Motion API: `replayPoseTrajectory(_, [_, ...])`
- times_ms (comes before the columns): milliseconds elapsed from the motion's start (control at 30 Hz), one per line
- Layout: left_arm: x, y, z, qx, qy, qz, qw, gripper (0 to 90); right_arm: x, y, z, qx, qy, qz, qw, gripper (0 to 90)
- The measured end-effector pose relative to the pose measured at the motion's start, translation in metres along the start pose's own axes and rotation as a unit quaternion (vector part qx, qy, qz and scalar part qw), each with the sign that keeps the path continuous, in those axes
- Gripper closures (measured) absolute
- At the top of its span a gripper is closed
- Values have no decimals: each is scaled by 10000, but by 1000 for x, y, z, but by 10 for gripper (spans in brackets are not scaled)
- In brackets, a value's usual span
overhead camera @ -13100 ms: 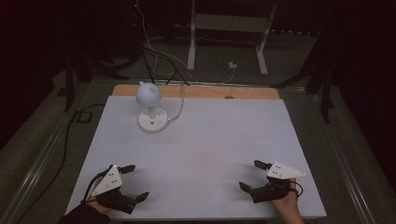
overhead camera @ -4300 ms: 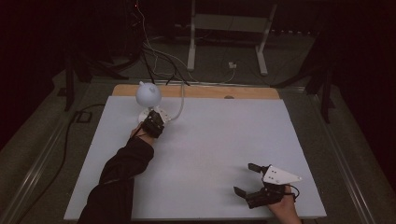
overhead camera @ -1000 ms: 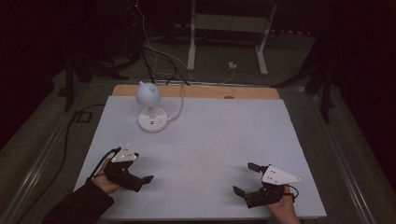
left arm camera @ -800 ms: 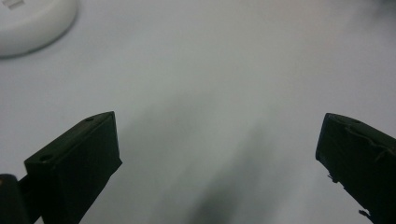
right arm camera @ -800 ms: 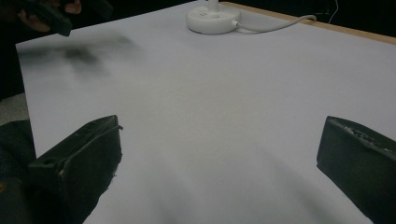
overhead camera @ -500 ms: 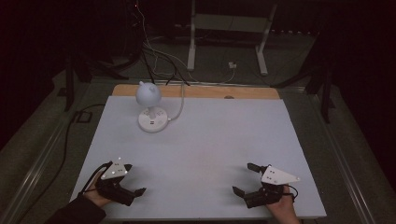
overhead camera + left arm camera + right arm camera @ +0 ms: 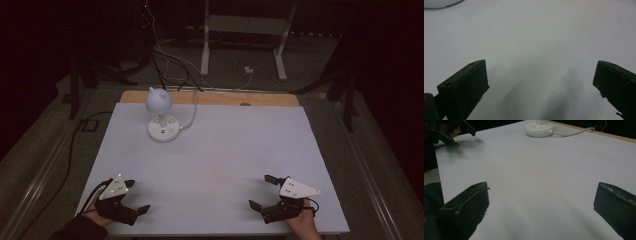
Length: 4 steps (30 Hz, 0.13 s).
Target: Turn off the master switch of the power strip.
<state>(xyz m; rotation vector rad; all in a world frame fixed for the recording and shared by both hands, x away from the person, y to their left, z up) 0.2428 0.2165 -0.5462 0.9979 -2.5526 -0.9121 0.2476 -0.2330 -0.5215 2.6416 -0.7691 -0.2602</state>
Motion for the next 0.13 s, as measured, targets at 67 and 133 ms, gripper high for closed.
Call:
replayPoseTrajectory(67, [0, -1, 0, 17, 13, 39, 10000, 3, 0, 0, 0, 9, -9, -8, 10000, 0])
replayPoseTrajectory(133, [1, -1, -1, 37, -5, 32, 10000, 3, 0, 0, 0, 19, -15, -9, 10000, 0])
Point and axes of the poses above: each handheld gripper's, and its own axes: y roughly backward along the jaws, z roughly out of its underside, x roughly to its right, the point moved 4 cm from there along -y, roughly forward along the jaws, and after that the axes turned 4 degrees about -z, right-handed, at the moved point
